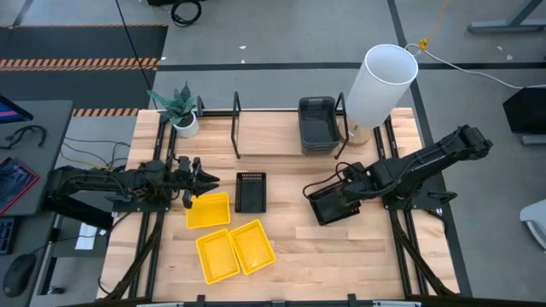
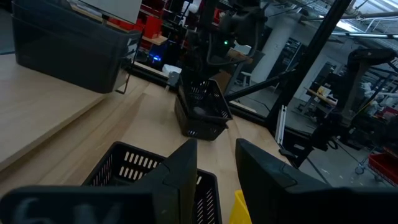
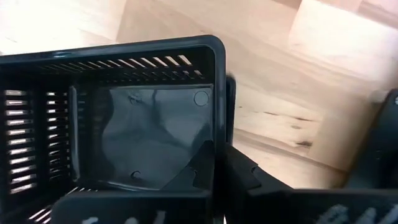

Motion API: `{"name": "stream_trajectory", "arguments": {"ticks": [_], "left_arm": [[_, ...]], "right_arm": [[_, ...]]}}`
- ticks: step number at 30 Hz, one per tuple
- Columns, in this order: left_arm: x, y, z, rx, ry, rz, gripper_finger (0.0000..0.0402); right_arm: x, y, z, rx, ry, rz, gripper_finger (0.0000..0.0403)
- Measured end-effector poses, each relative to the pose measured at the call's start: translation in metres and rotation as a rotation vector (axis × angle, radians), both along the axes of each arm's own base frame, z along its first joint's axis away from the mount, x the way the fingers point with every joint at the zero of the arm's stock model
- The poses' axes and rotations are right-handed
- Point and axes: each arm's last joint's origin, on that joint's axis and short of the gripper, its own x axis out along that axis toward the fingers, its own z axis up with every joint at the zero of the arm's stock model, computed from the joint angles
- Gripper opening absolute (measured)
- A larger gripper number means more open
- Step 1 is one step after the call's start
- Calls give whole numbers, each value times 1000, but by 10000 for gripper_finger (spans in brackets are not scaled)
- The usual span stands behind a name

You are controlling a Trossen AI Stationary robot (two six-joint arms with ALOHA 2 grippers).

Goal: Stack baskets on shelf by color
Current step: Stack the middle black bin on top of the right black bin

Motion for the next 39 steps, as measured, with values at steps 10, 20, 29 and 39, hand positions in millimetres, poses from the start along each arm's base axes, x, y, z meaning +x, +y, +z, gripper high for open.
{"name": "stream_trajectory", "arguments": {"ticks": [10, 20, 29, 39], "left_arm": [[0, 0, 0, 0, 0, 0, 117], [0, 0, 0, 0, 0, 0, 117], [0, 0, 0, 0, 1, 0, 117], [0, 0, 0, 0, 0, 0, 117]], "right_arm": [[22, 6, -18, 21, 4, 22, 55], [37, 0, -11, 51, -14, 121, 122], [25, -5, 6, 32, 60, 138, 163], [16, -12, -17, 20, 121, 117, 173]]}}
